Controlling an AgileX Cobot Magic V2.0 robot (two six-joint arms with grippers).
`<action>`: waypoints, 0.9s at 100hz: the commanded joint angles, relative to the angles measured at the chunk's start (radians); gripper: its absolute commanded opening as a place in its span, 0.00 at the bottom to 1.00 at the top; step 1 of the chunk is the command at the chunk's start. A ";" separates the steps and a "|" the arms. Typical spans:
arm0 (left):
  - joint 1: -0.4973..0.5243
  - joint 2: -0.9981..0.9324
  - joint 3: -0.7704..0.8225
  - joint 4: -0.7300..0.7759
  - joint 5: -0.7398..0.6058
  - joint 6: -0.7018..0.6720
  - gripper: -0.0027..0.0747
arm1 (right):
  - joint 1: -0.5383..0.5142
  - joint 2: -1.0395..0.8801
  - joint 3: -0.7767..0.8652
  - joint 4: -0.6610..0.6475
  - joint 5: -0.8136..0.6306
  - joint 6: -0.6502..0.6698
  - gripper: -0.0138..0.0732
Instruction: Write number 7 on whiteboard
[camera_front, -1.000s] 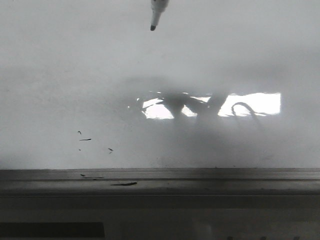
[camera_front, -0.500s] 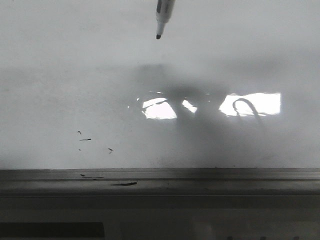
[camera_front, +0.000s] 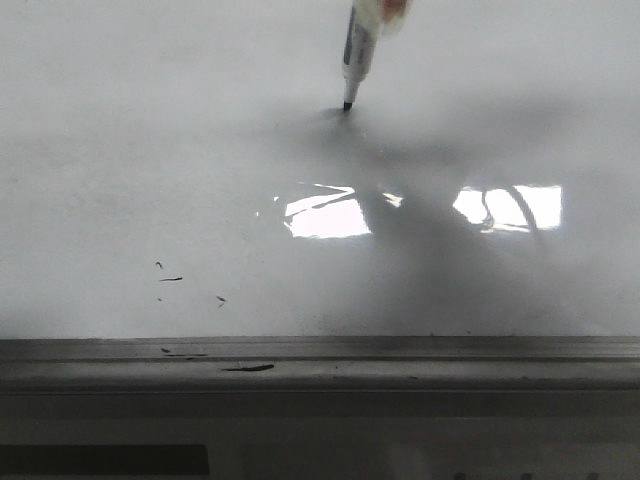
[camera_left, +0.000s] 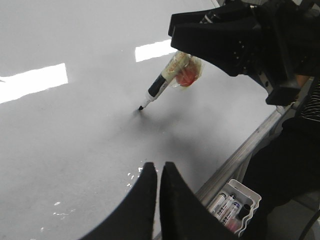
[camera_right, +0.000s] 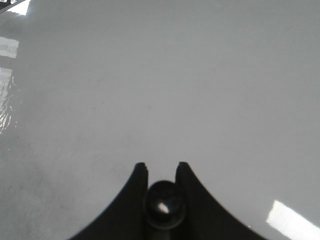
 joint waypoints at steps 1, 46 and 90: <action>0.005 -0.001 -0.027 -0.040 0.008 -0.004 0.01 | -0.007 -0.010 -0.027 -0.002 -0.046 -0.010 0.09; 0.005 -0.001 -0.027 -0.040 0.008 -0.004 0.01 | -0.030 -0.055 -0.027 0.224 0.021 -0.246 0.09; 0.005 -0.001 -0.027 -0.040 0.006 -0.004 0.01 | -0.030 -0.121 -0.027 0.376 0.350 -0.368 0.09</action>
